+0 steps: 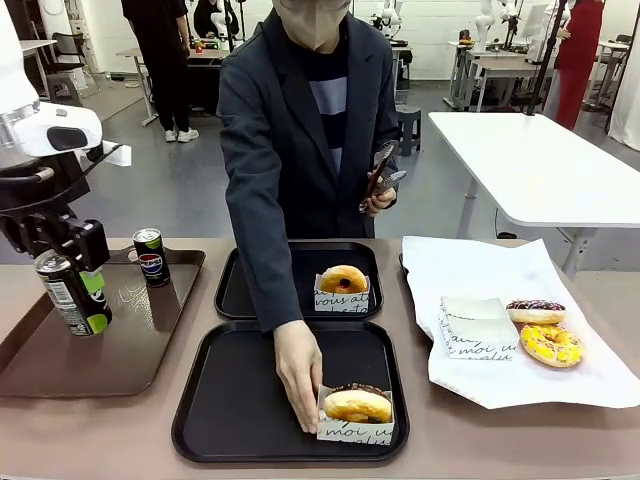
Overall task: Set up donuts and drinks on trays.
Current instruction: Pick up one Pepsi coke and place it on the Flat Tray.
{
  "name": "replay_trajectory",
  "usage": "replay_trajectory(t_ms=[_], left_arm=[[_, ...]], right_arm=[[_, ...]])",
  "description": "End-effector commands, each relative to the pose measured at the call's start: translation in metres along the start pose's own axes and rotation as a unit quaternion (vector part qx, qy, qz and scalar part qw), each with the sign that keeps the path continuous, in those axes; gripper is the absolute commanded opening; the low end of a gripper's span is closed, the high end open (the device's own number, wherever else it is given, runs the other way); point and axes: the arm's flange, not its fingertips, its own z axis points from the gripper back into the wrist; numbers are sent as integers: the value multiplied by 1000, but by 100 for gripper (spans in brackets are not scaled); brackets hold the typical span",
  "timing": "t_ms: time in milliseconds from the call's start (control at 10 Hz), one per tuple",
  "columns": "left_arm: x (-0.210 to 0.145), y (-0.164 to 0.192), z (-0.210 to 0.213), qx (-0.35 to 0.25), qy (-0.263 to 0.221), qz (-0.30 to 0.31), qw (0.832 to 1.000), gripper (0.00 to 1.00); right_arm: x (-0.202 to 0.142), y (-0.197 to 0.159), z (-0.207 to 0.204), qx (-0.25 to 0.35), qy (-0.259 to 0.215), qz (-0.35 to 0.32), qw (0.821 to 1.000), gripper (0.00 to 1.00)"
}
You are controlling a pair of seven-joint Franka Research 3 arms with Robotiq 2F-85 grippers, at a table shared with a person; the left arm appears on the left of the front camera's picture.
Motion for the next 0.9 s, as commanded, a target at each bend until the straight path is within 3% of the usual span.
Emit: replay_trajectory(t_ms=[0,500,800], left_arm=[[26,-1,0,-4,0,1,1000,58],[134,-20,-17,-8,22,23,999,58],[194,-45,-54,4,3,49,999,58]], right_arm=[[0,-1,-1,8,-5,5,1000,100],[0,-1,-1,8,-5,5,1000,100],[0,-1,-1,8,-5,5,1000,100]])
